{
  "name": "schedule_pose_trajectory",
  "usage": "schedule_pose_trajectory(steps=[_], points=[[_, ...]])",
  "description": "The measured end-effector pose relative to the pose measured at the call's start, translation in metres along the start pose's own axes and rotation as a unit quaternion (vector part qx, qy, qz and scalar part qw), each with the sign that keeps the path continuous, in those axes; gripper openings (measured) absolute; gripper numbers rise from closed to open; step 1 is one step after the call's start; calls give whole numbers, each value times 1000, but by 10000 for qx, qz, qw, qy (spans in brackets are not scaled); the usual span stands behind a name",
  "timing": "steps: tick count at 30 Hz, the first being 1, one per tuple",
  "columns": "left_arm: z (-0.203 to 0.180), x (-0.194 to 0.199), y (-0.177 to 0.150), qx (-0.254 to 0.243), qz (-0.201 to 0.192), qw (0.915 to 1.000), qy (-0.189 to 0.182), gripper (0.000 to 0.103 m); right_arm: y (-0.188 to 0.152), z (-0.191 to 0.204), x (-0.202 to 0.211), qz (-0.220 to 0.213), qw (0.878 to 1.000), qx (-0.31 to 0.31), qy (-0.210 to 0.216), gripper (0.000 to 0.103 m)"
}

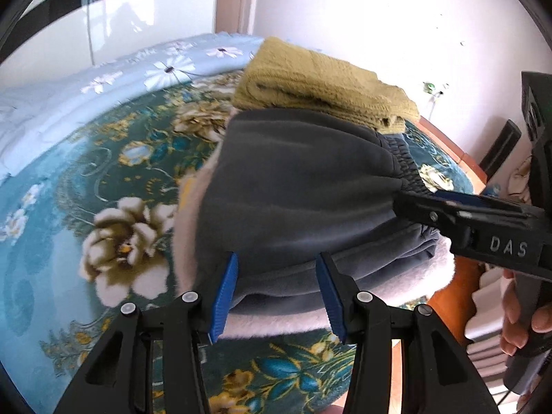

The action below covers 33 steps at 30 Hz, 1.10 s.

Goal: Fold clothes
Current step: 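Lower the folded sweatpants onto the pink fleece with both grippers, then open both grippers and release the sweatpants on the stack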

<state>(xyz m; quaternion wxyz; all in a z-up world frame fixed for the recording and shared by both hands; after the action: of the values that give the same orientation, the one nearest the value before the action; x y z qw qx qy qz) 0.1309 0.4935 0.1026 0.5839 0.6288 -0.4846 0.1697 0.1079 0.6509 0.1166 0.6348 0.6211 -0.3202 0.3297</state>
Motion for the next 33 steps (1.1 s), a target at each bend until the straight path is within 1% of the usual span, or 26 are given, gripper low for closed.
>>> schedule_pose_trajectory(steps=[2, 4, 6, 10, 13, 15, 18, 21, 24, 28, 31, 33], points=[[3, 3, -2, 126, 14, 9999, 27, 49, -4, 3, 4, 36, 9999, 73, -75, 74], [6, 2, -5, 246, 122, 9996, 54, 49, -9, 6, 7, 72, 9998, 144, -139, 74], [7, -1, -10, 223, 190, 9995, 150, 51, -14, 7, 9, 105, 9997, 168, -154, 74], [8, -6, -20, 231, 318, 9988, 291, 60, -28, 12, 11, 210, 9996, 173, -89, 74], [11, -12, -25, 323, 483, 9977, 338, 60, -39, 16, 12, 301, 9993, 209, -26, 74], [16, -17, -28, 426, 624, 9965, 368, 60, -40, 20, 6, 352, 9992, 211, 9, 74], [24, -24, -33, 554, 737, 9945, 497, 61, -41, 22, -1, 415, 9989, 203, 12, 74], [32, -37, -38, 698, 947, 9911, 629, 61, -42, 21, -10, 523, 9985, 170, 14, 74], [36, -45, -41, 772, 1038, 9895, 643, 62, -44, 21, -21, 658, 9978, 126, 15, 74], [33, -52, -43, 700, 1117, 9897, 557, 78, -46, 22, -32, 709, 9975, 72, -6, 76], [31, -57, -46, 678, 1153, 9891, 610, 78, -48, 25, -39, 757, 9971, 49, -4, 80], [34, -60, -48, 747, 1204, 9882, 576, 79, -50, 27, -42, 761, 9971, 65, -33, 82]])
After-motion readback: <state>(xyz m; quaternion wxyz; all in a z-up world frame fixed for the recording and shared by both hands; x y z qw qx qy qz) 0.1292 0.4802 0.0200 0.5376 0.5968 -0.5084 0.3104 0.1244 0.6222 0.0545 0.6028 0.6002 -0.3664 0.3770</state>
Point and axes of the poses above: each gripper's, at about its wrist camera, not at the fingertips, and x roughly against the way its jaws point, z to its left, y to its top, the point moved 2 cm from there along -x, roughly the way its jaws point, and after that the axes turned 12 degrees about x, right-handed, at the moved point
